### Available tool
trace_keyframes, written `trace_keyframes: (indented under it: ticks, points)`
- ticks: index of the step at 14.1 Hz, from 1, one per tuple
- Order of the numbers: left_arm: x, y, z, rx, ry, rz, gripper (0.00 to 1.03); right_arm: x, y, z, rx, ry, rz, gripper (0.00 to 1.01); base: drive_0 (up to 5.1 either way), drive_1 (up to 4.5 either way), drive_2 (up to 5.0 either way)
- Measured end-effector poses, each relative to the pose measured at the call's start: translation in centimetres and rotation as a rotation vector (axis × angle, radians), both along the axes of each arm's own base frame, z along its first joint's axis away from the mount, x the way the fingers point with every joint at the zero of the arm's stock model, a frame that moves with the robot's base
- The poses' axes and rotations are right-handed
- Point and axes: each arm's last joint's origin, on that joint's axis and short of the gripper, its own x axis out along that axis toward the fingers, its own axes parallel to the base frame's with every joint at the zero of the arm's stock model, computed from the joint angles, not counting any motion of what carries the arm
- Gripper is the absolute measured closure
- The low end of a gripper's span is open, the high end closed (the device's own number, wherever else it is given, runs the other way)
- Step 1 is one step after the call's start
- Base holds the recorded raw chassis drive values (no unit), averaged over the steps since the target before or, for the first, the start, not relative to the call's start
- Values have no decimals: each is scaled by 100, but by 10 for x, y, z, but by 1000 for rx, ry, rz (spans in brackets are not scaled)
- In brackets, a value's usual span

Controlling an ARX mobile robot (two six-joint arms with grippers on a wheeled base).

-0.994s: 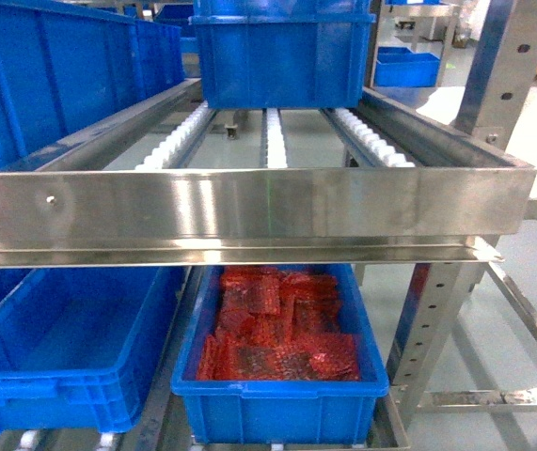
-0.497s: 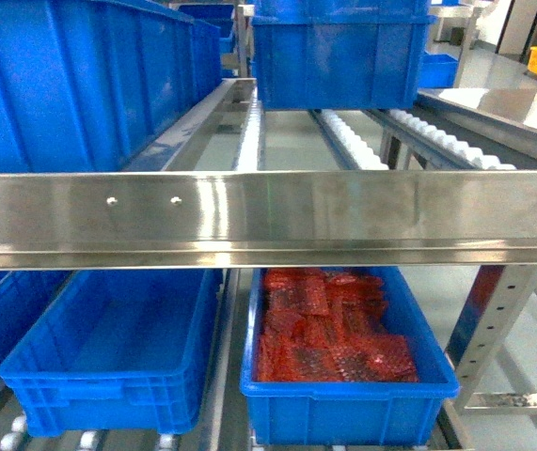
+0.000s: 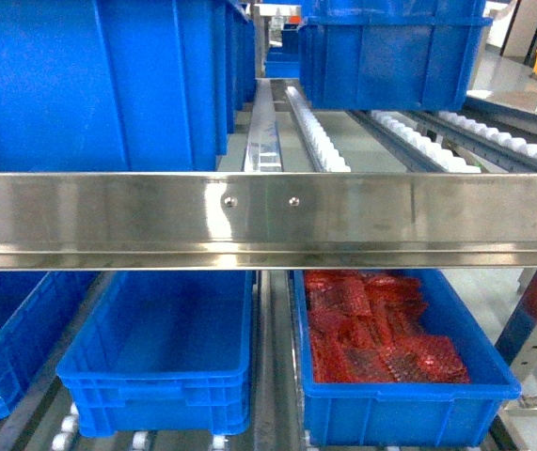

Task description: Pick blue part to blue bin on bottom shelf

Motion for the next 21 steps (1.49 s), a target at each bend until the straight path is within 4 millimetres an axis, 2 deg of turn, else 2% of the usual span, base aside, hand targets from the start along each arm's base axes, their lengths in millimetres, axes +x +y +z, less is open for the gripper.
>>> trace_keyframes:
  ticks: [8,21]
  points:
    - [0,0,0,0,1,-5,60,0,0,0,0,3,-1,3,-513,233,233]
    - [0,0,0,0,2,-5,60,0,0,0,0,2,-4,3,0,0,0]
